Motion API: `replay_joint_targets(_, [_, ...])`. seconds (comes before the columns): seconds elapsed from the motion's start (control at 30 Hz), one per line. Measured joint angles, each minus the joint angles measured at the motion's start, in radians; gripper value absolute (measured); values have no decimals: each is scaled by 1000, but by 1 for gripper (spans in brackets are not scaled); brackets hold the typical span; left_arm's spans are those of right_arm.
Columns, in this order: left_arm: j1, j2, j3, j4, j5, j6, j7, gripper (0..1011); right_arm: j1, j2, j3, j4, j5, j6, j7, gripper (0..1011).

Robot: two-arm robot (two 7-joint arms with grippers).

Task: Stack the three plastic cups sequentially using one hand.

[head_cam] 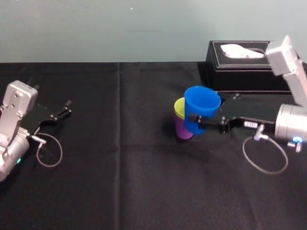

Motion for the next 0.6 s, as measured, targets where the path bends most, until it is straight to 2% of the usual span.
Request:
replay_joint_targets(0.17, [0, 0, 0, 0, 0, 0, 0, 1011, 36, -10, 0, 30, 6, 8, -9, 722])
replay_joint_targets(0.3, [0, 0, 0, 0, 0, 0, 0, 1011, 69, -26, -15, 59, -13, 10, -22, 722])
replay_joint_targets(0.6, [0, 0, 0, 0, 0, 0, 0, 1011, 143, -92, -59, 146, -64, 8, -29, 722])
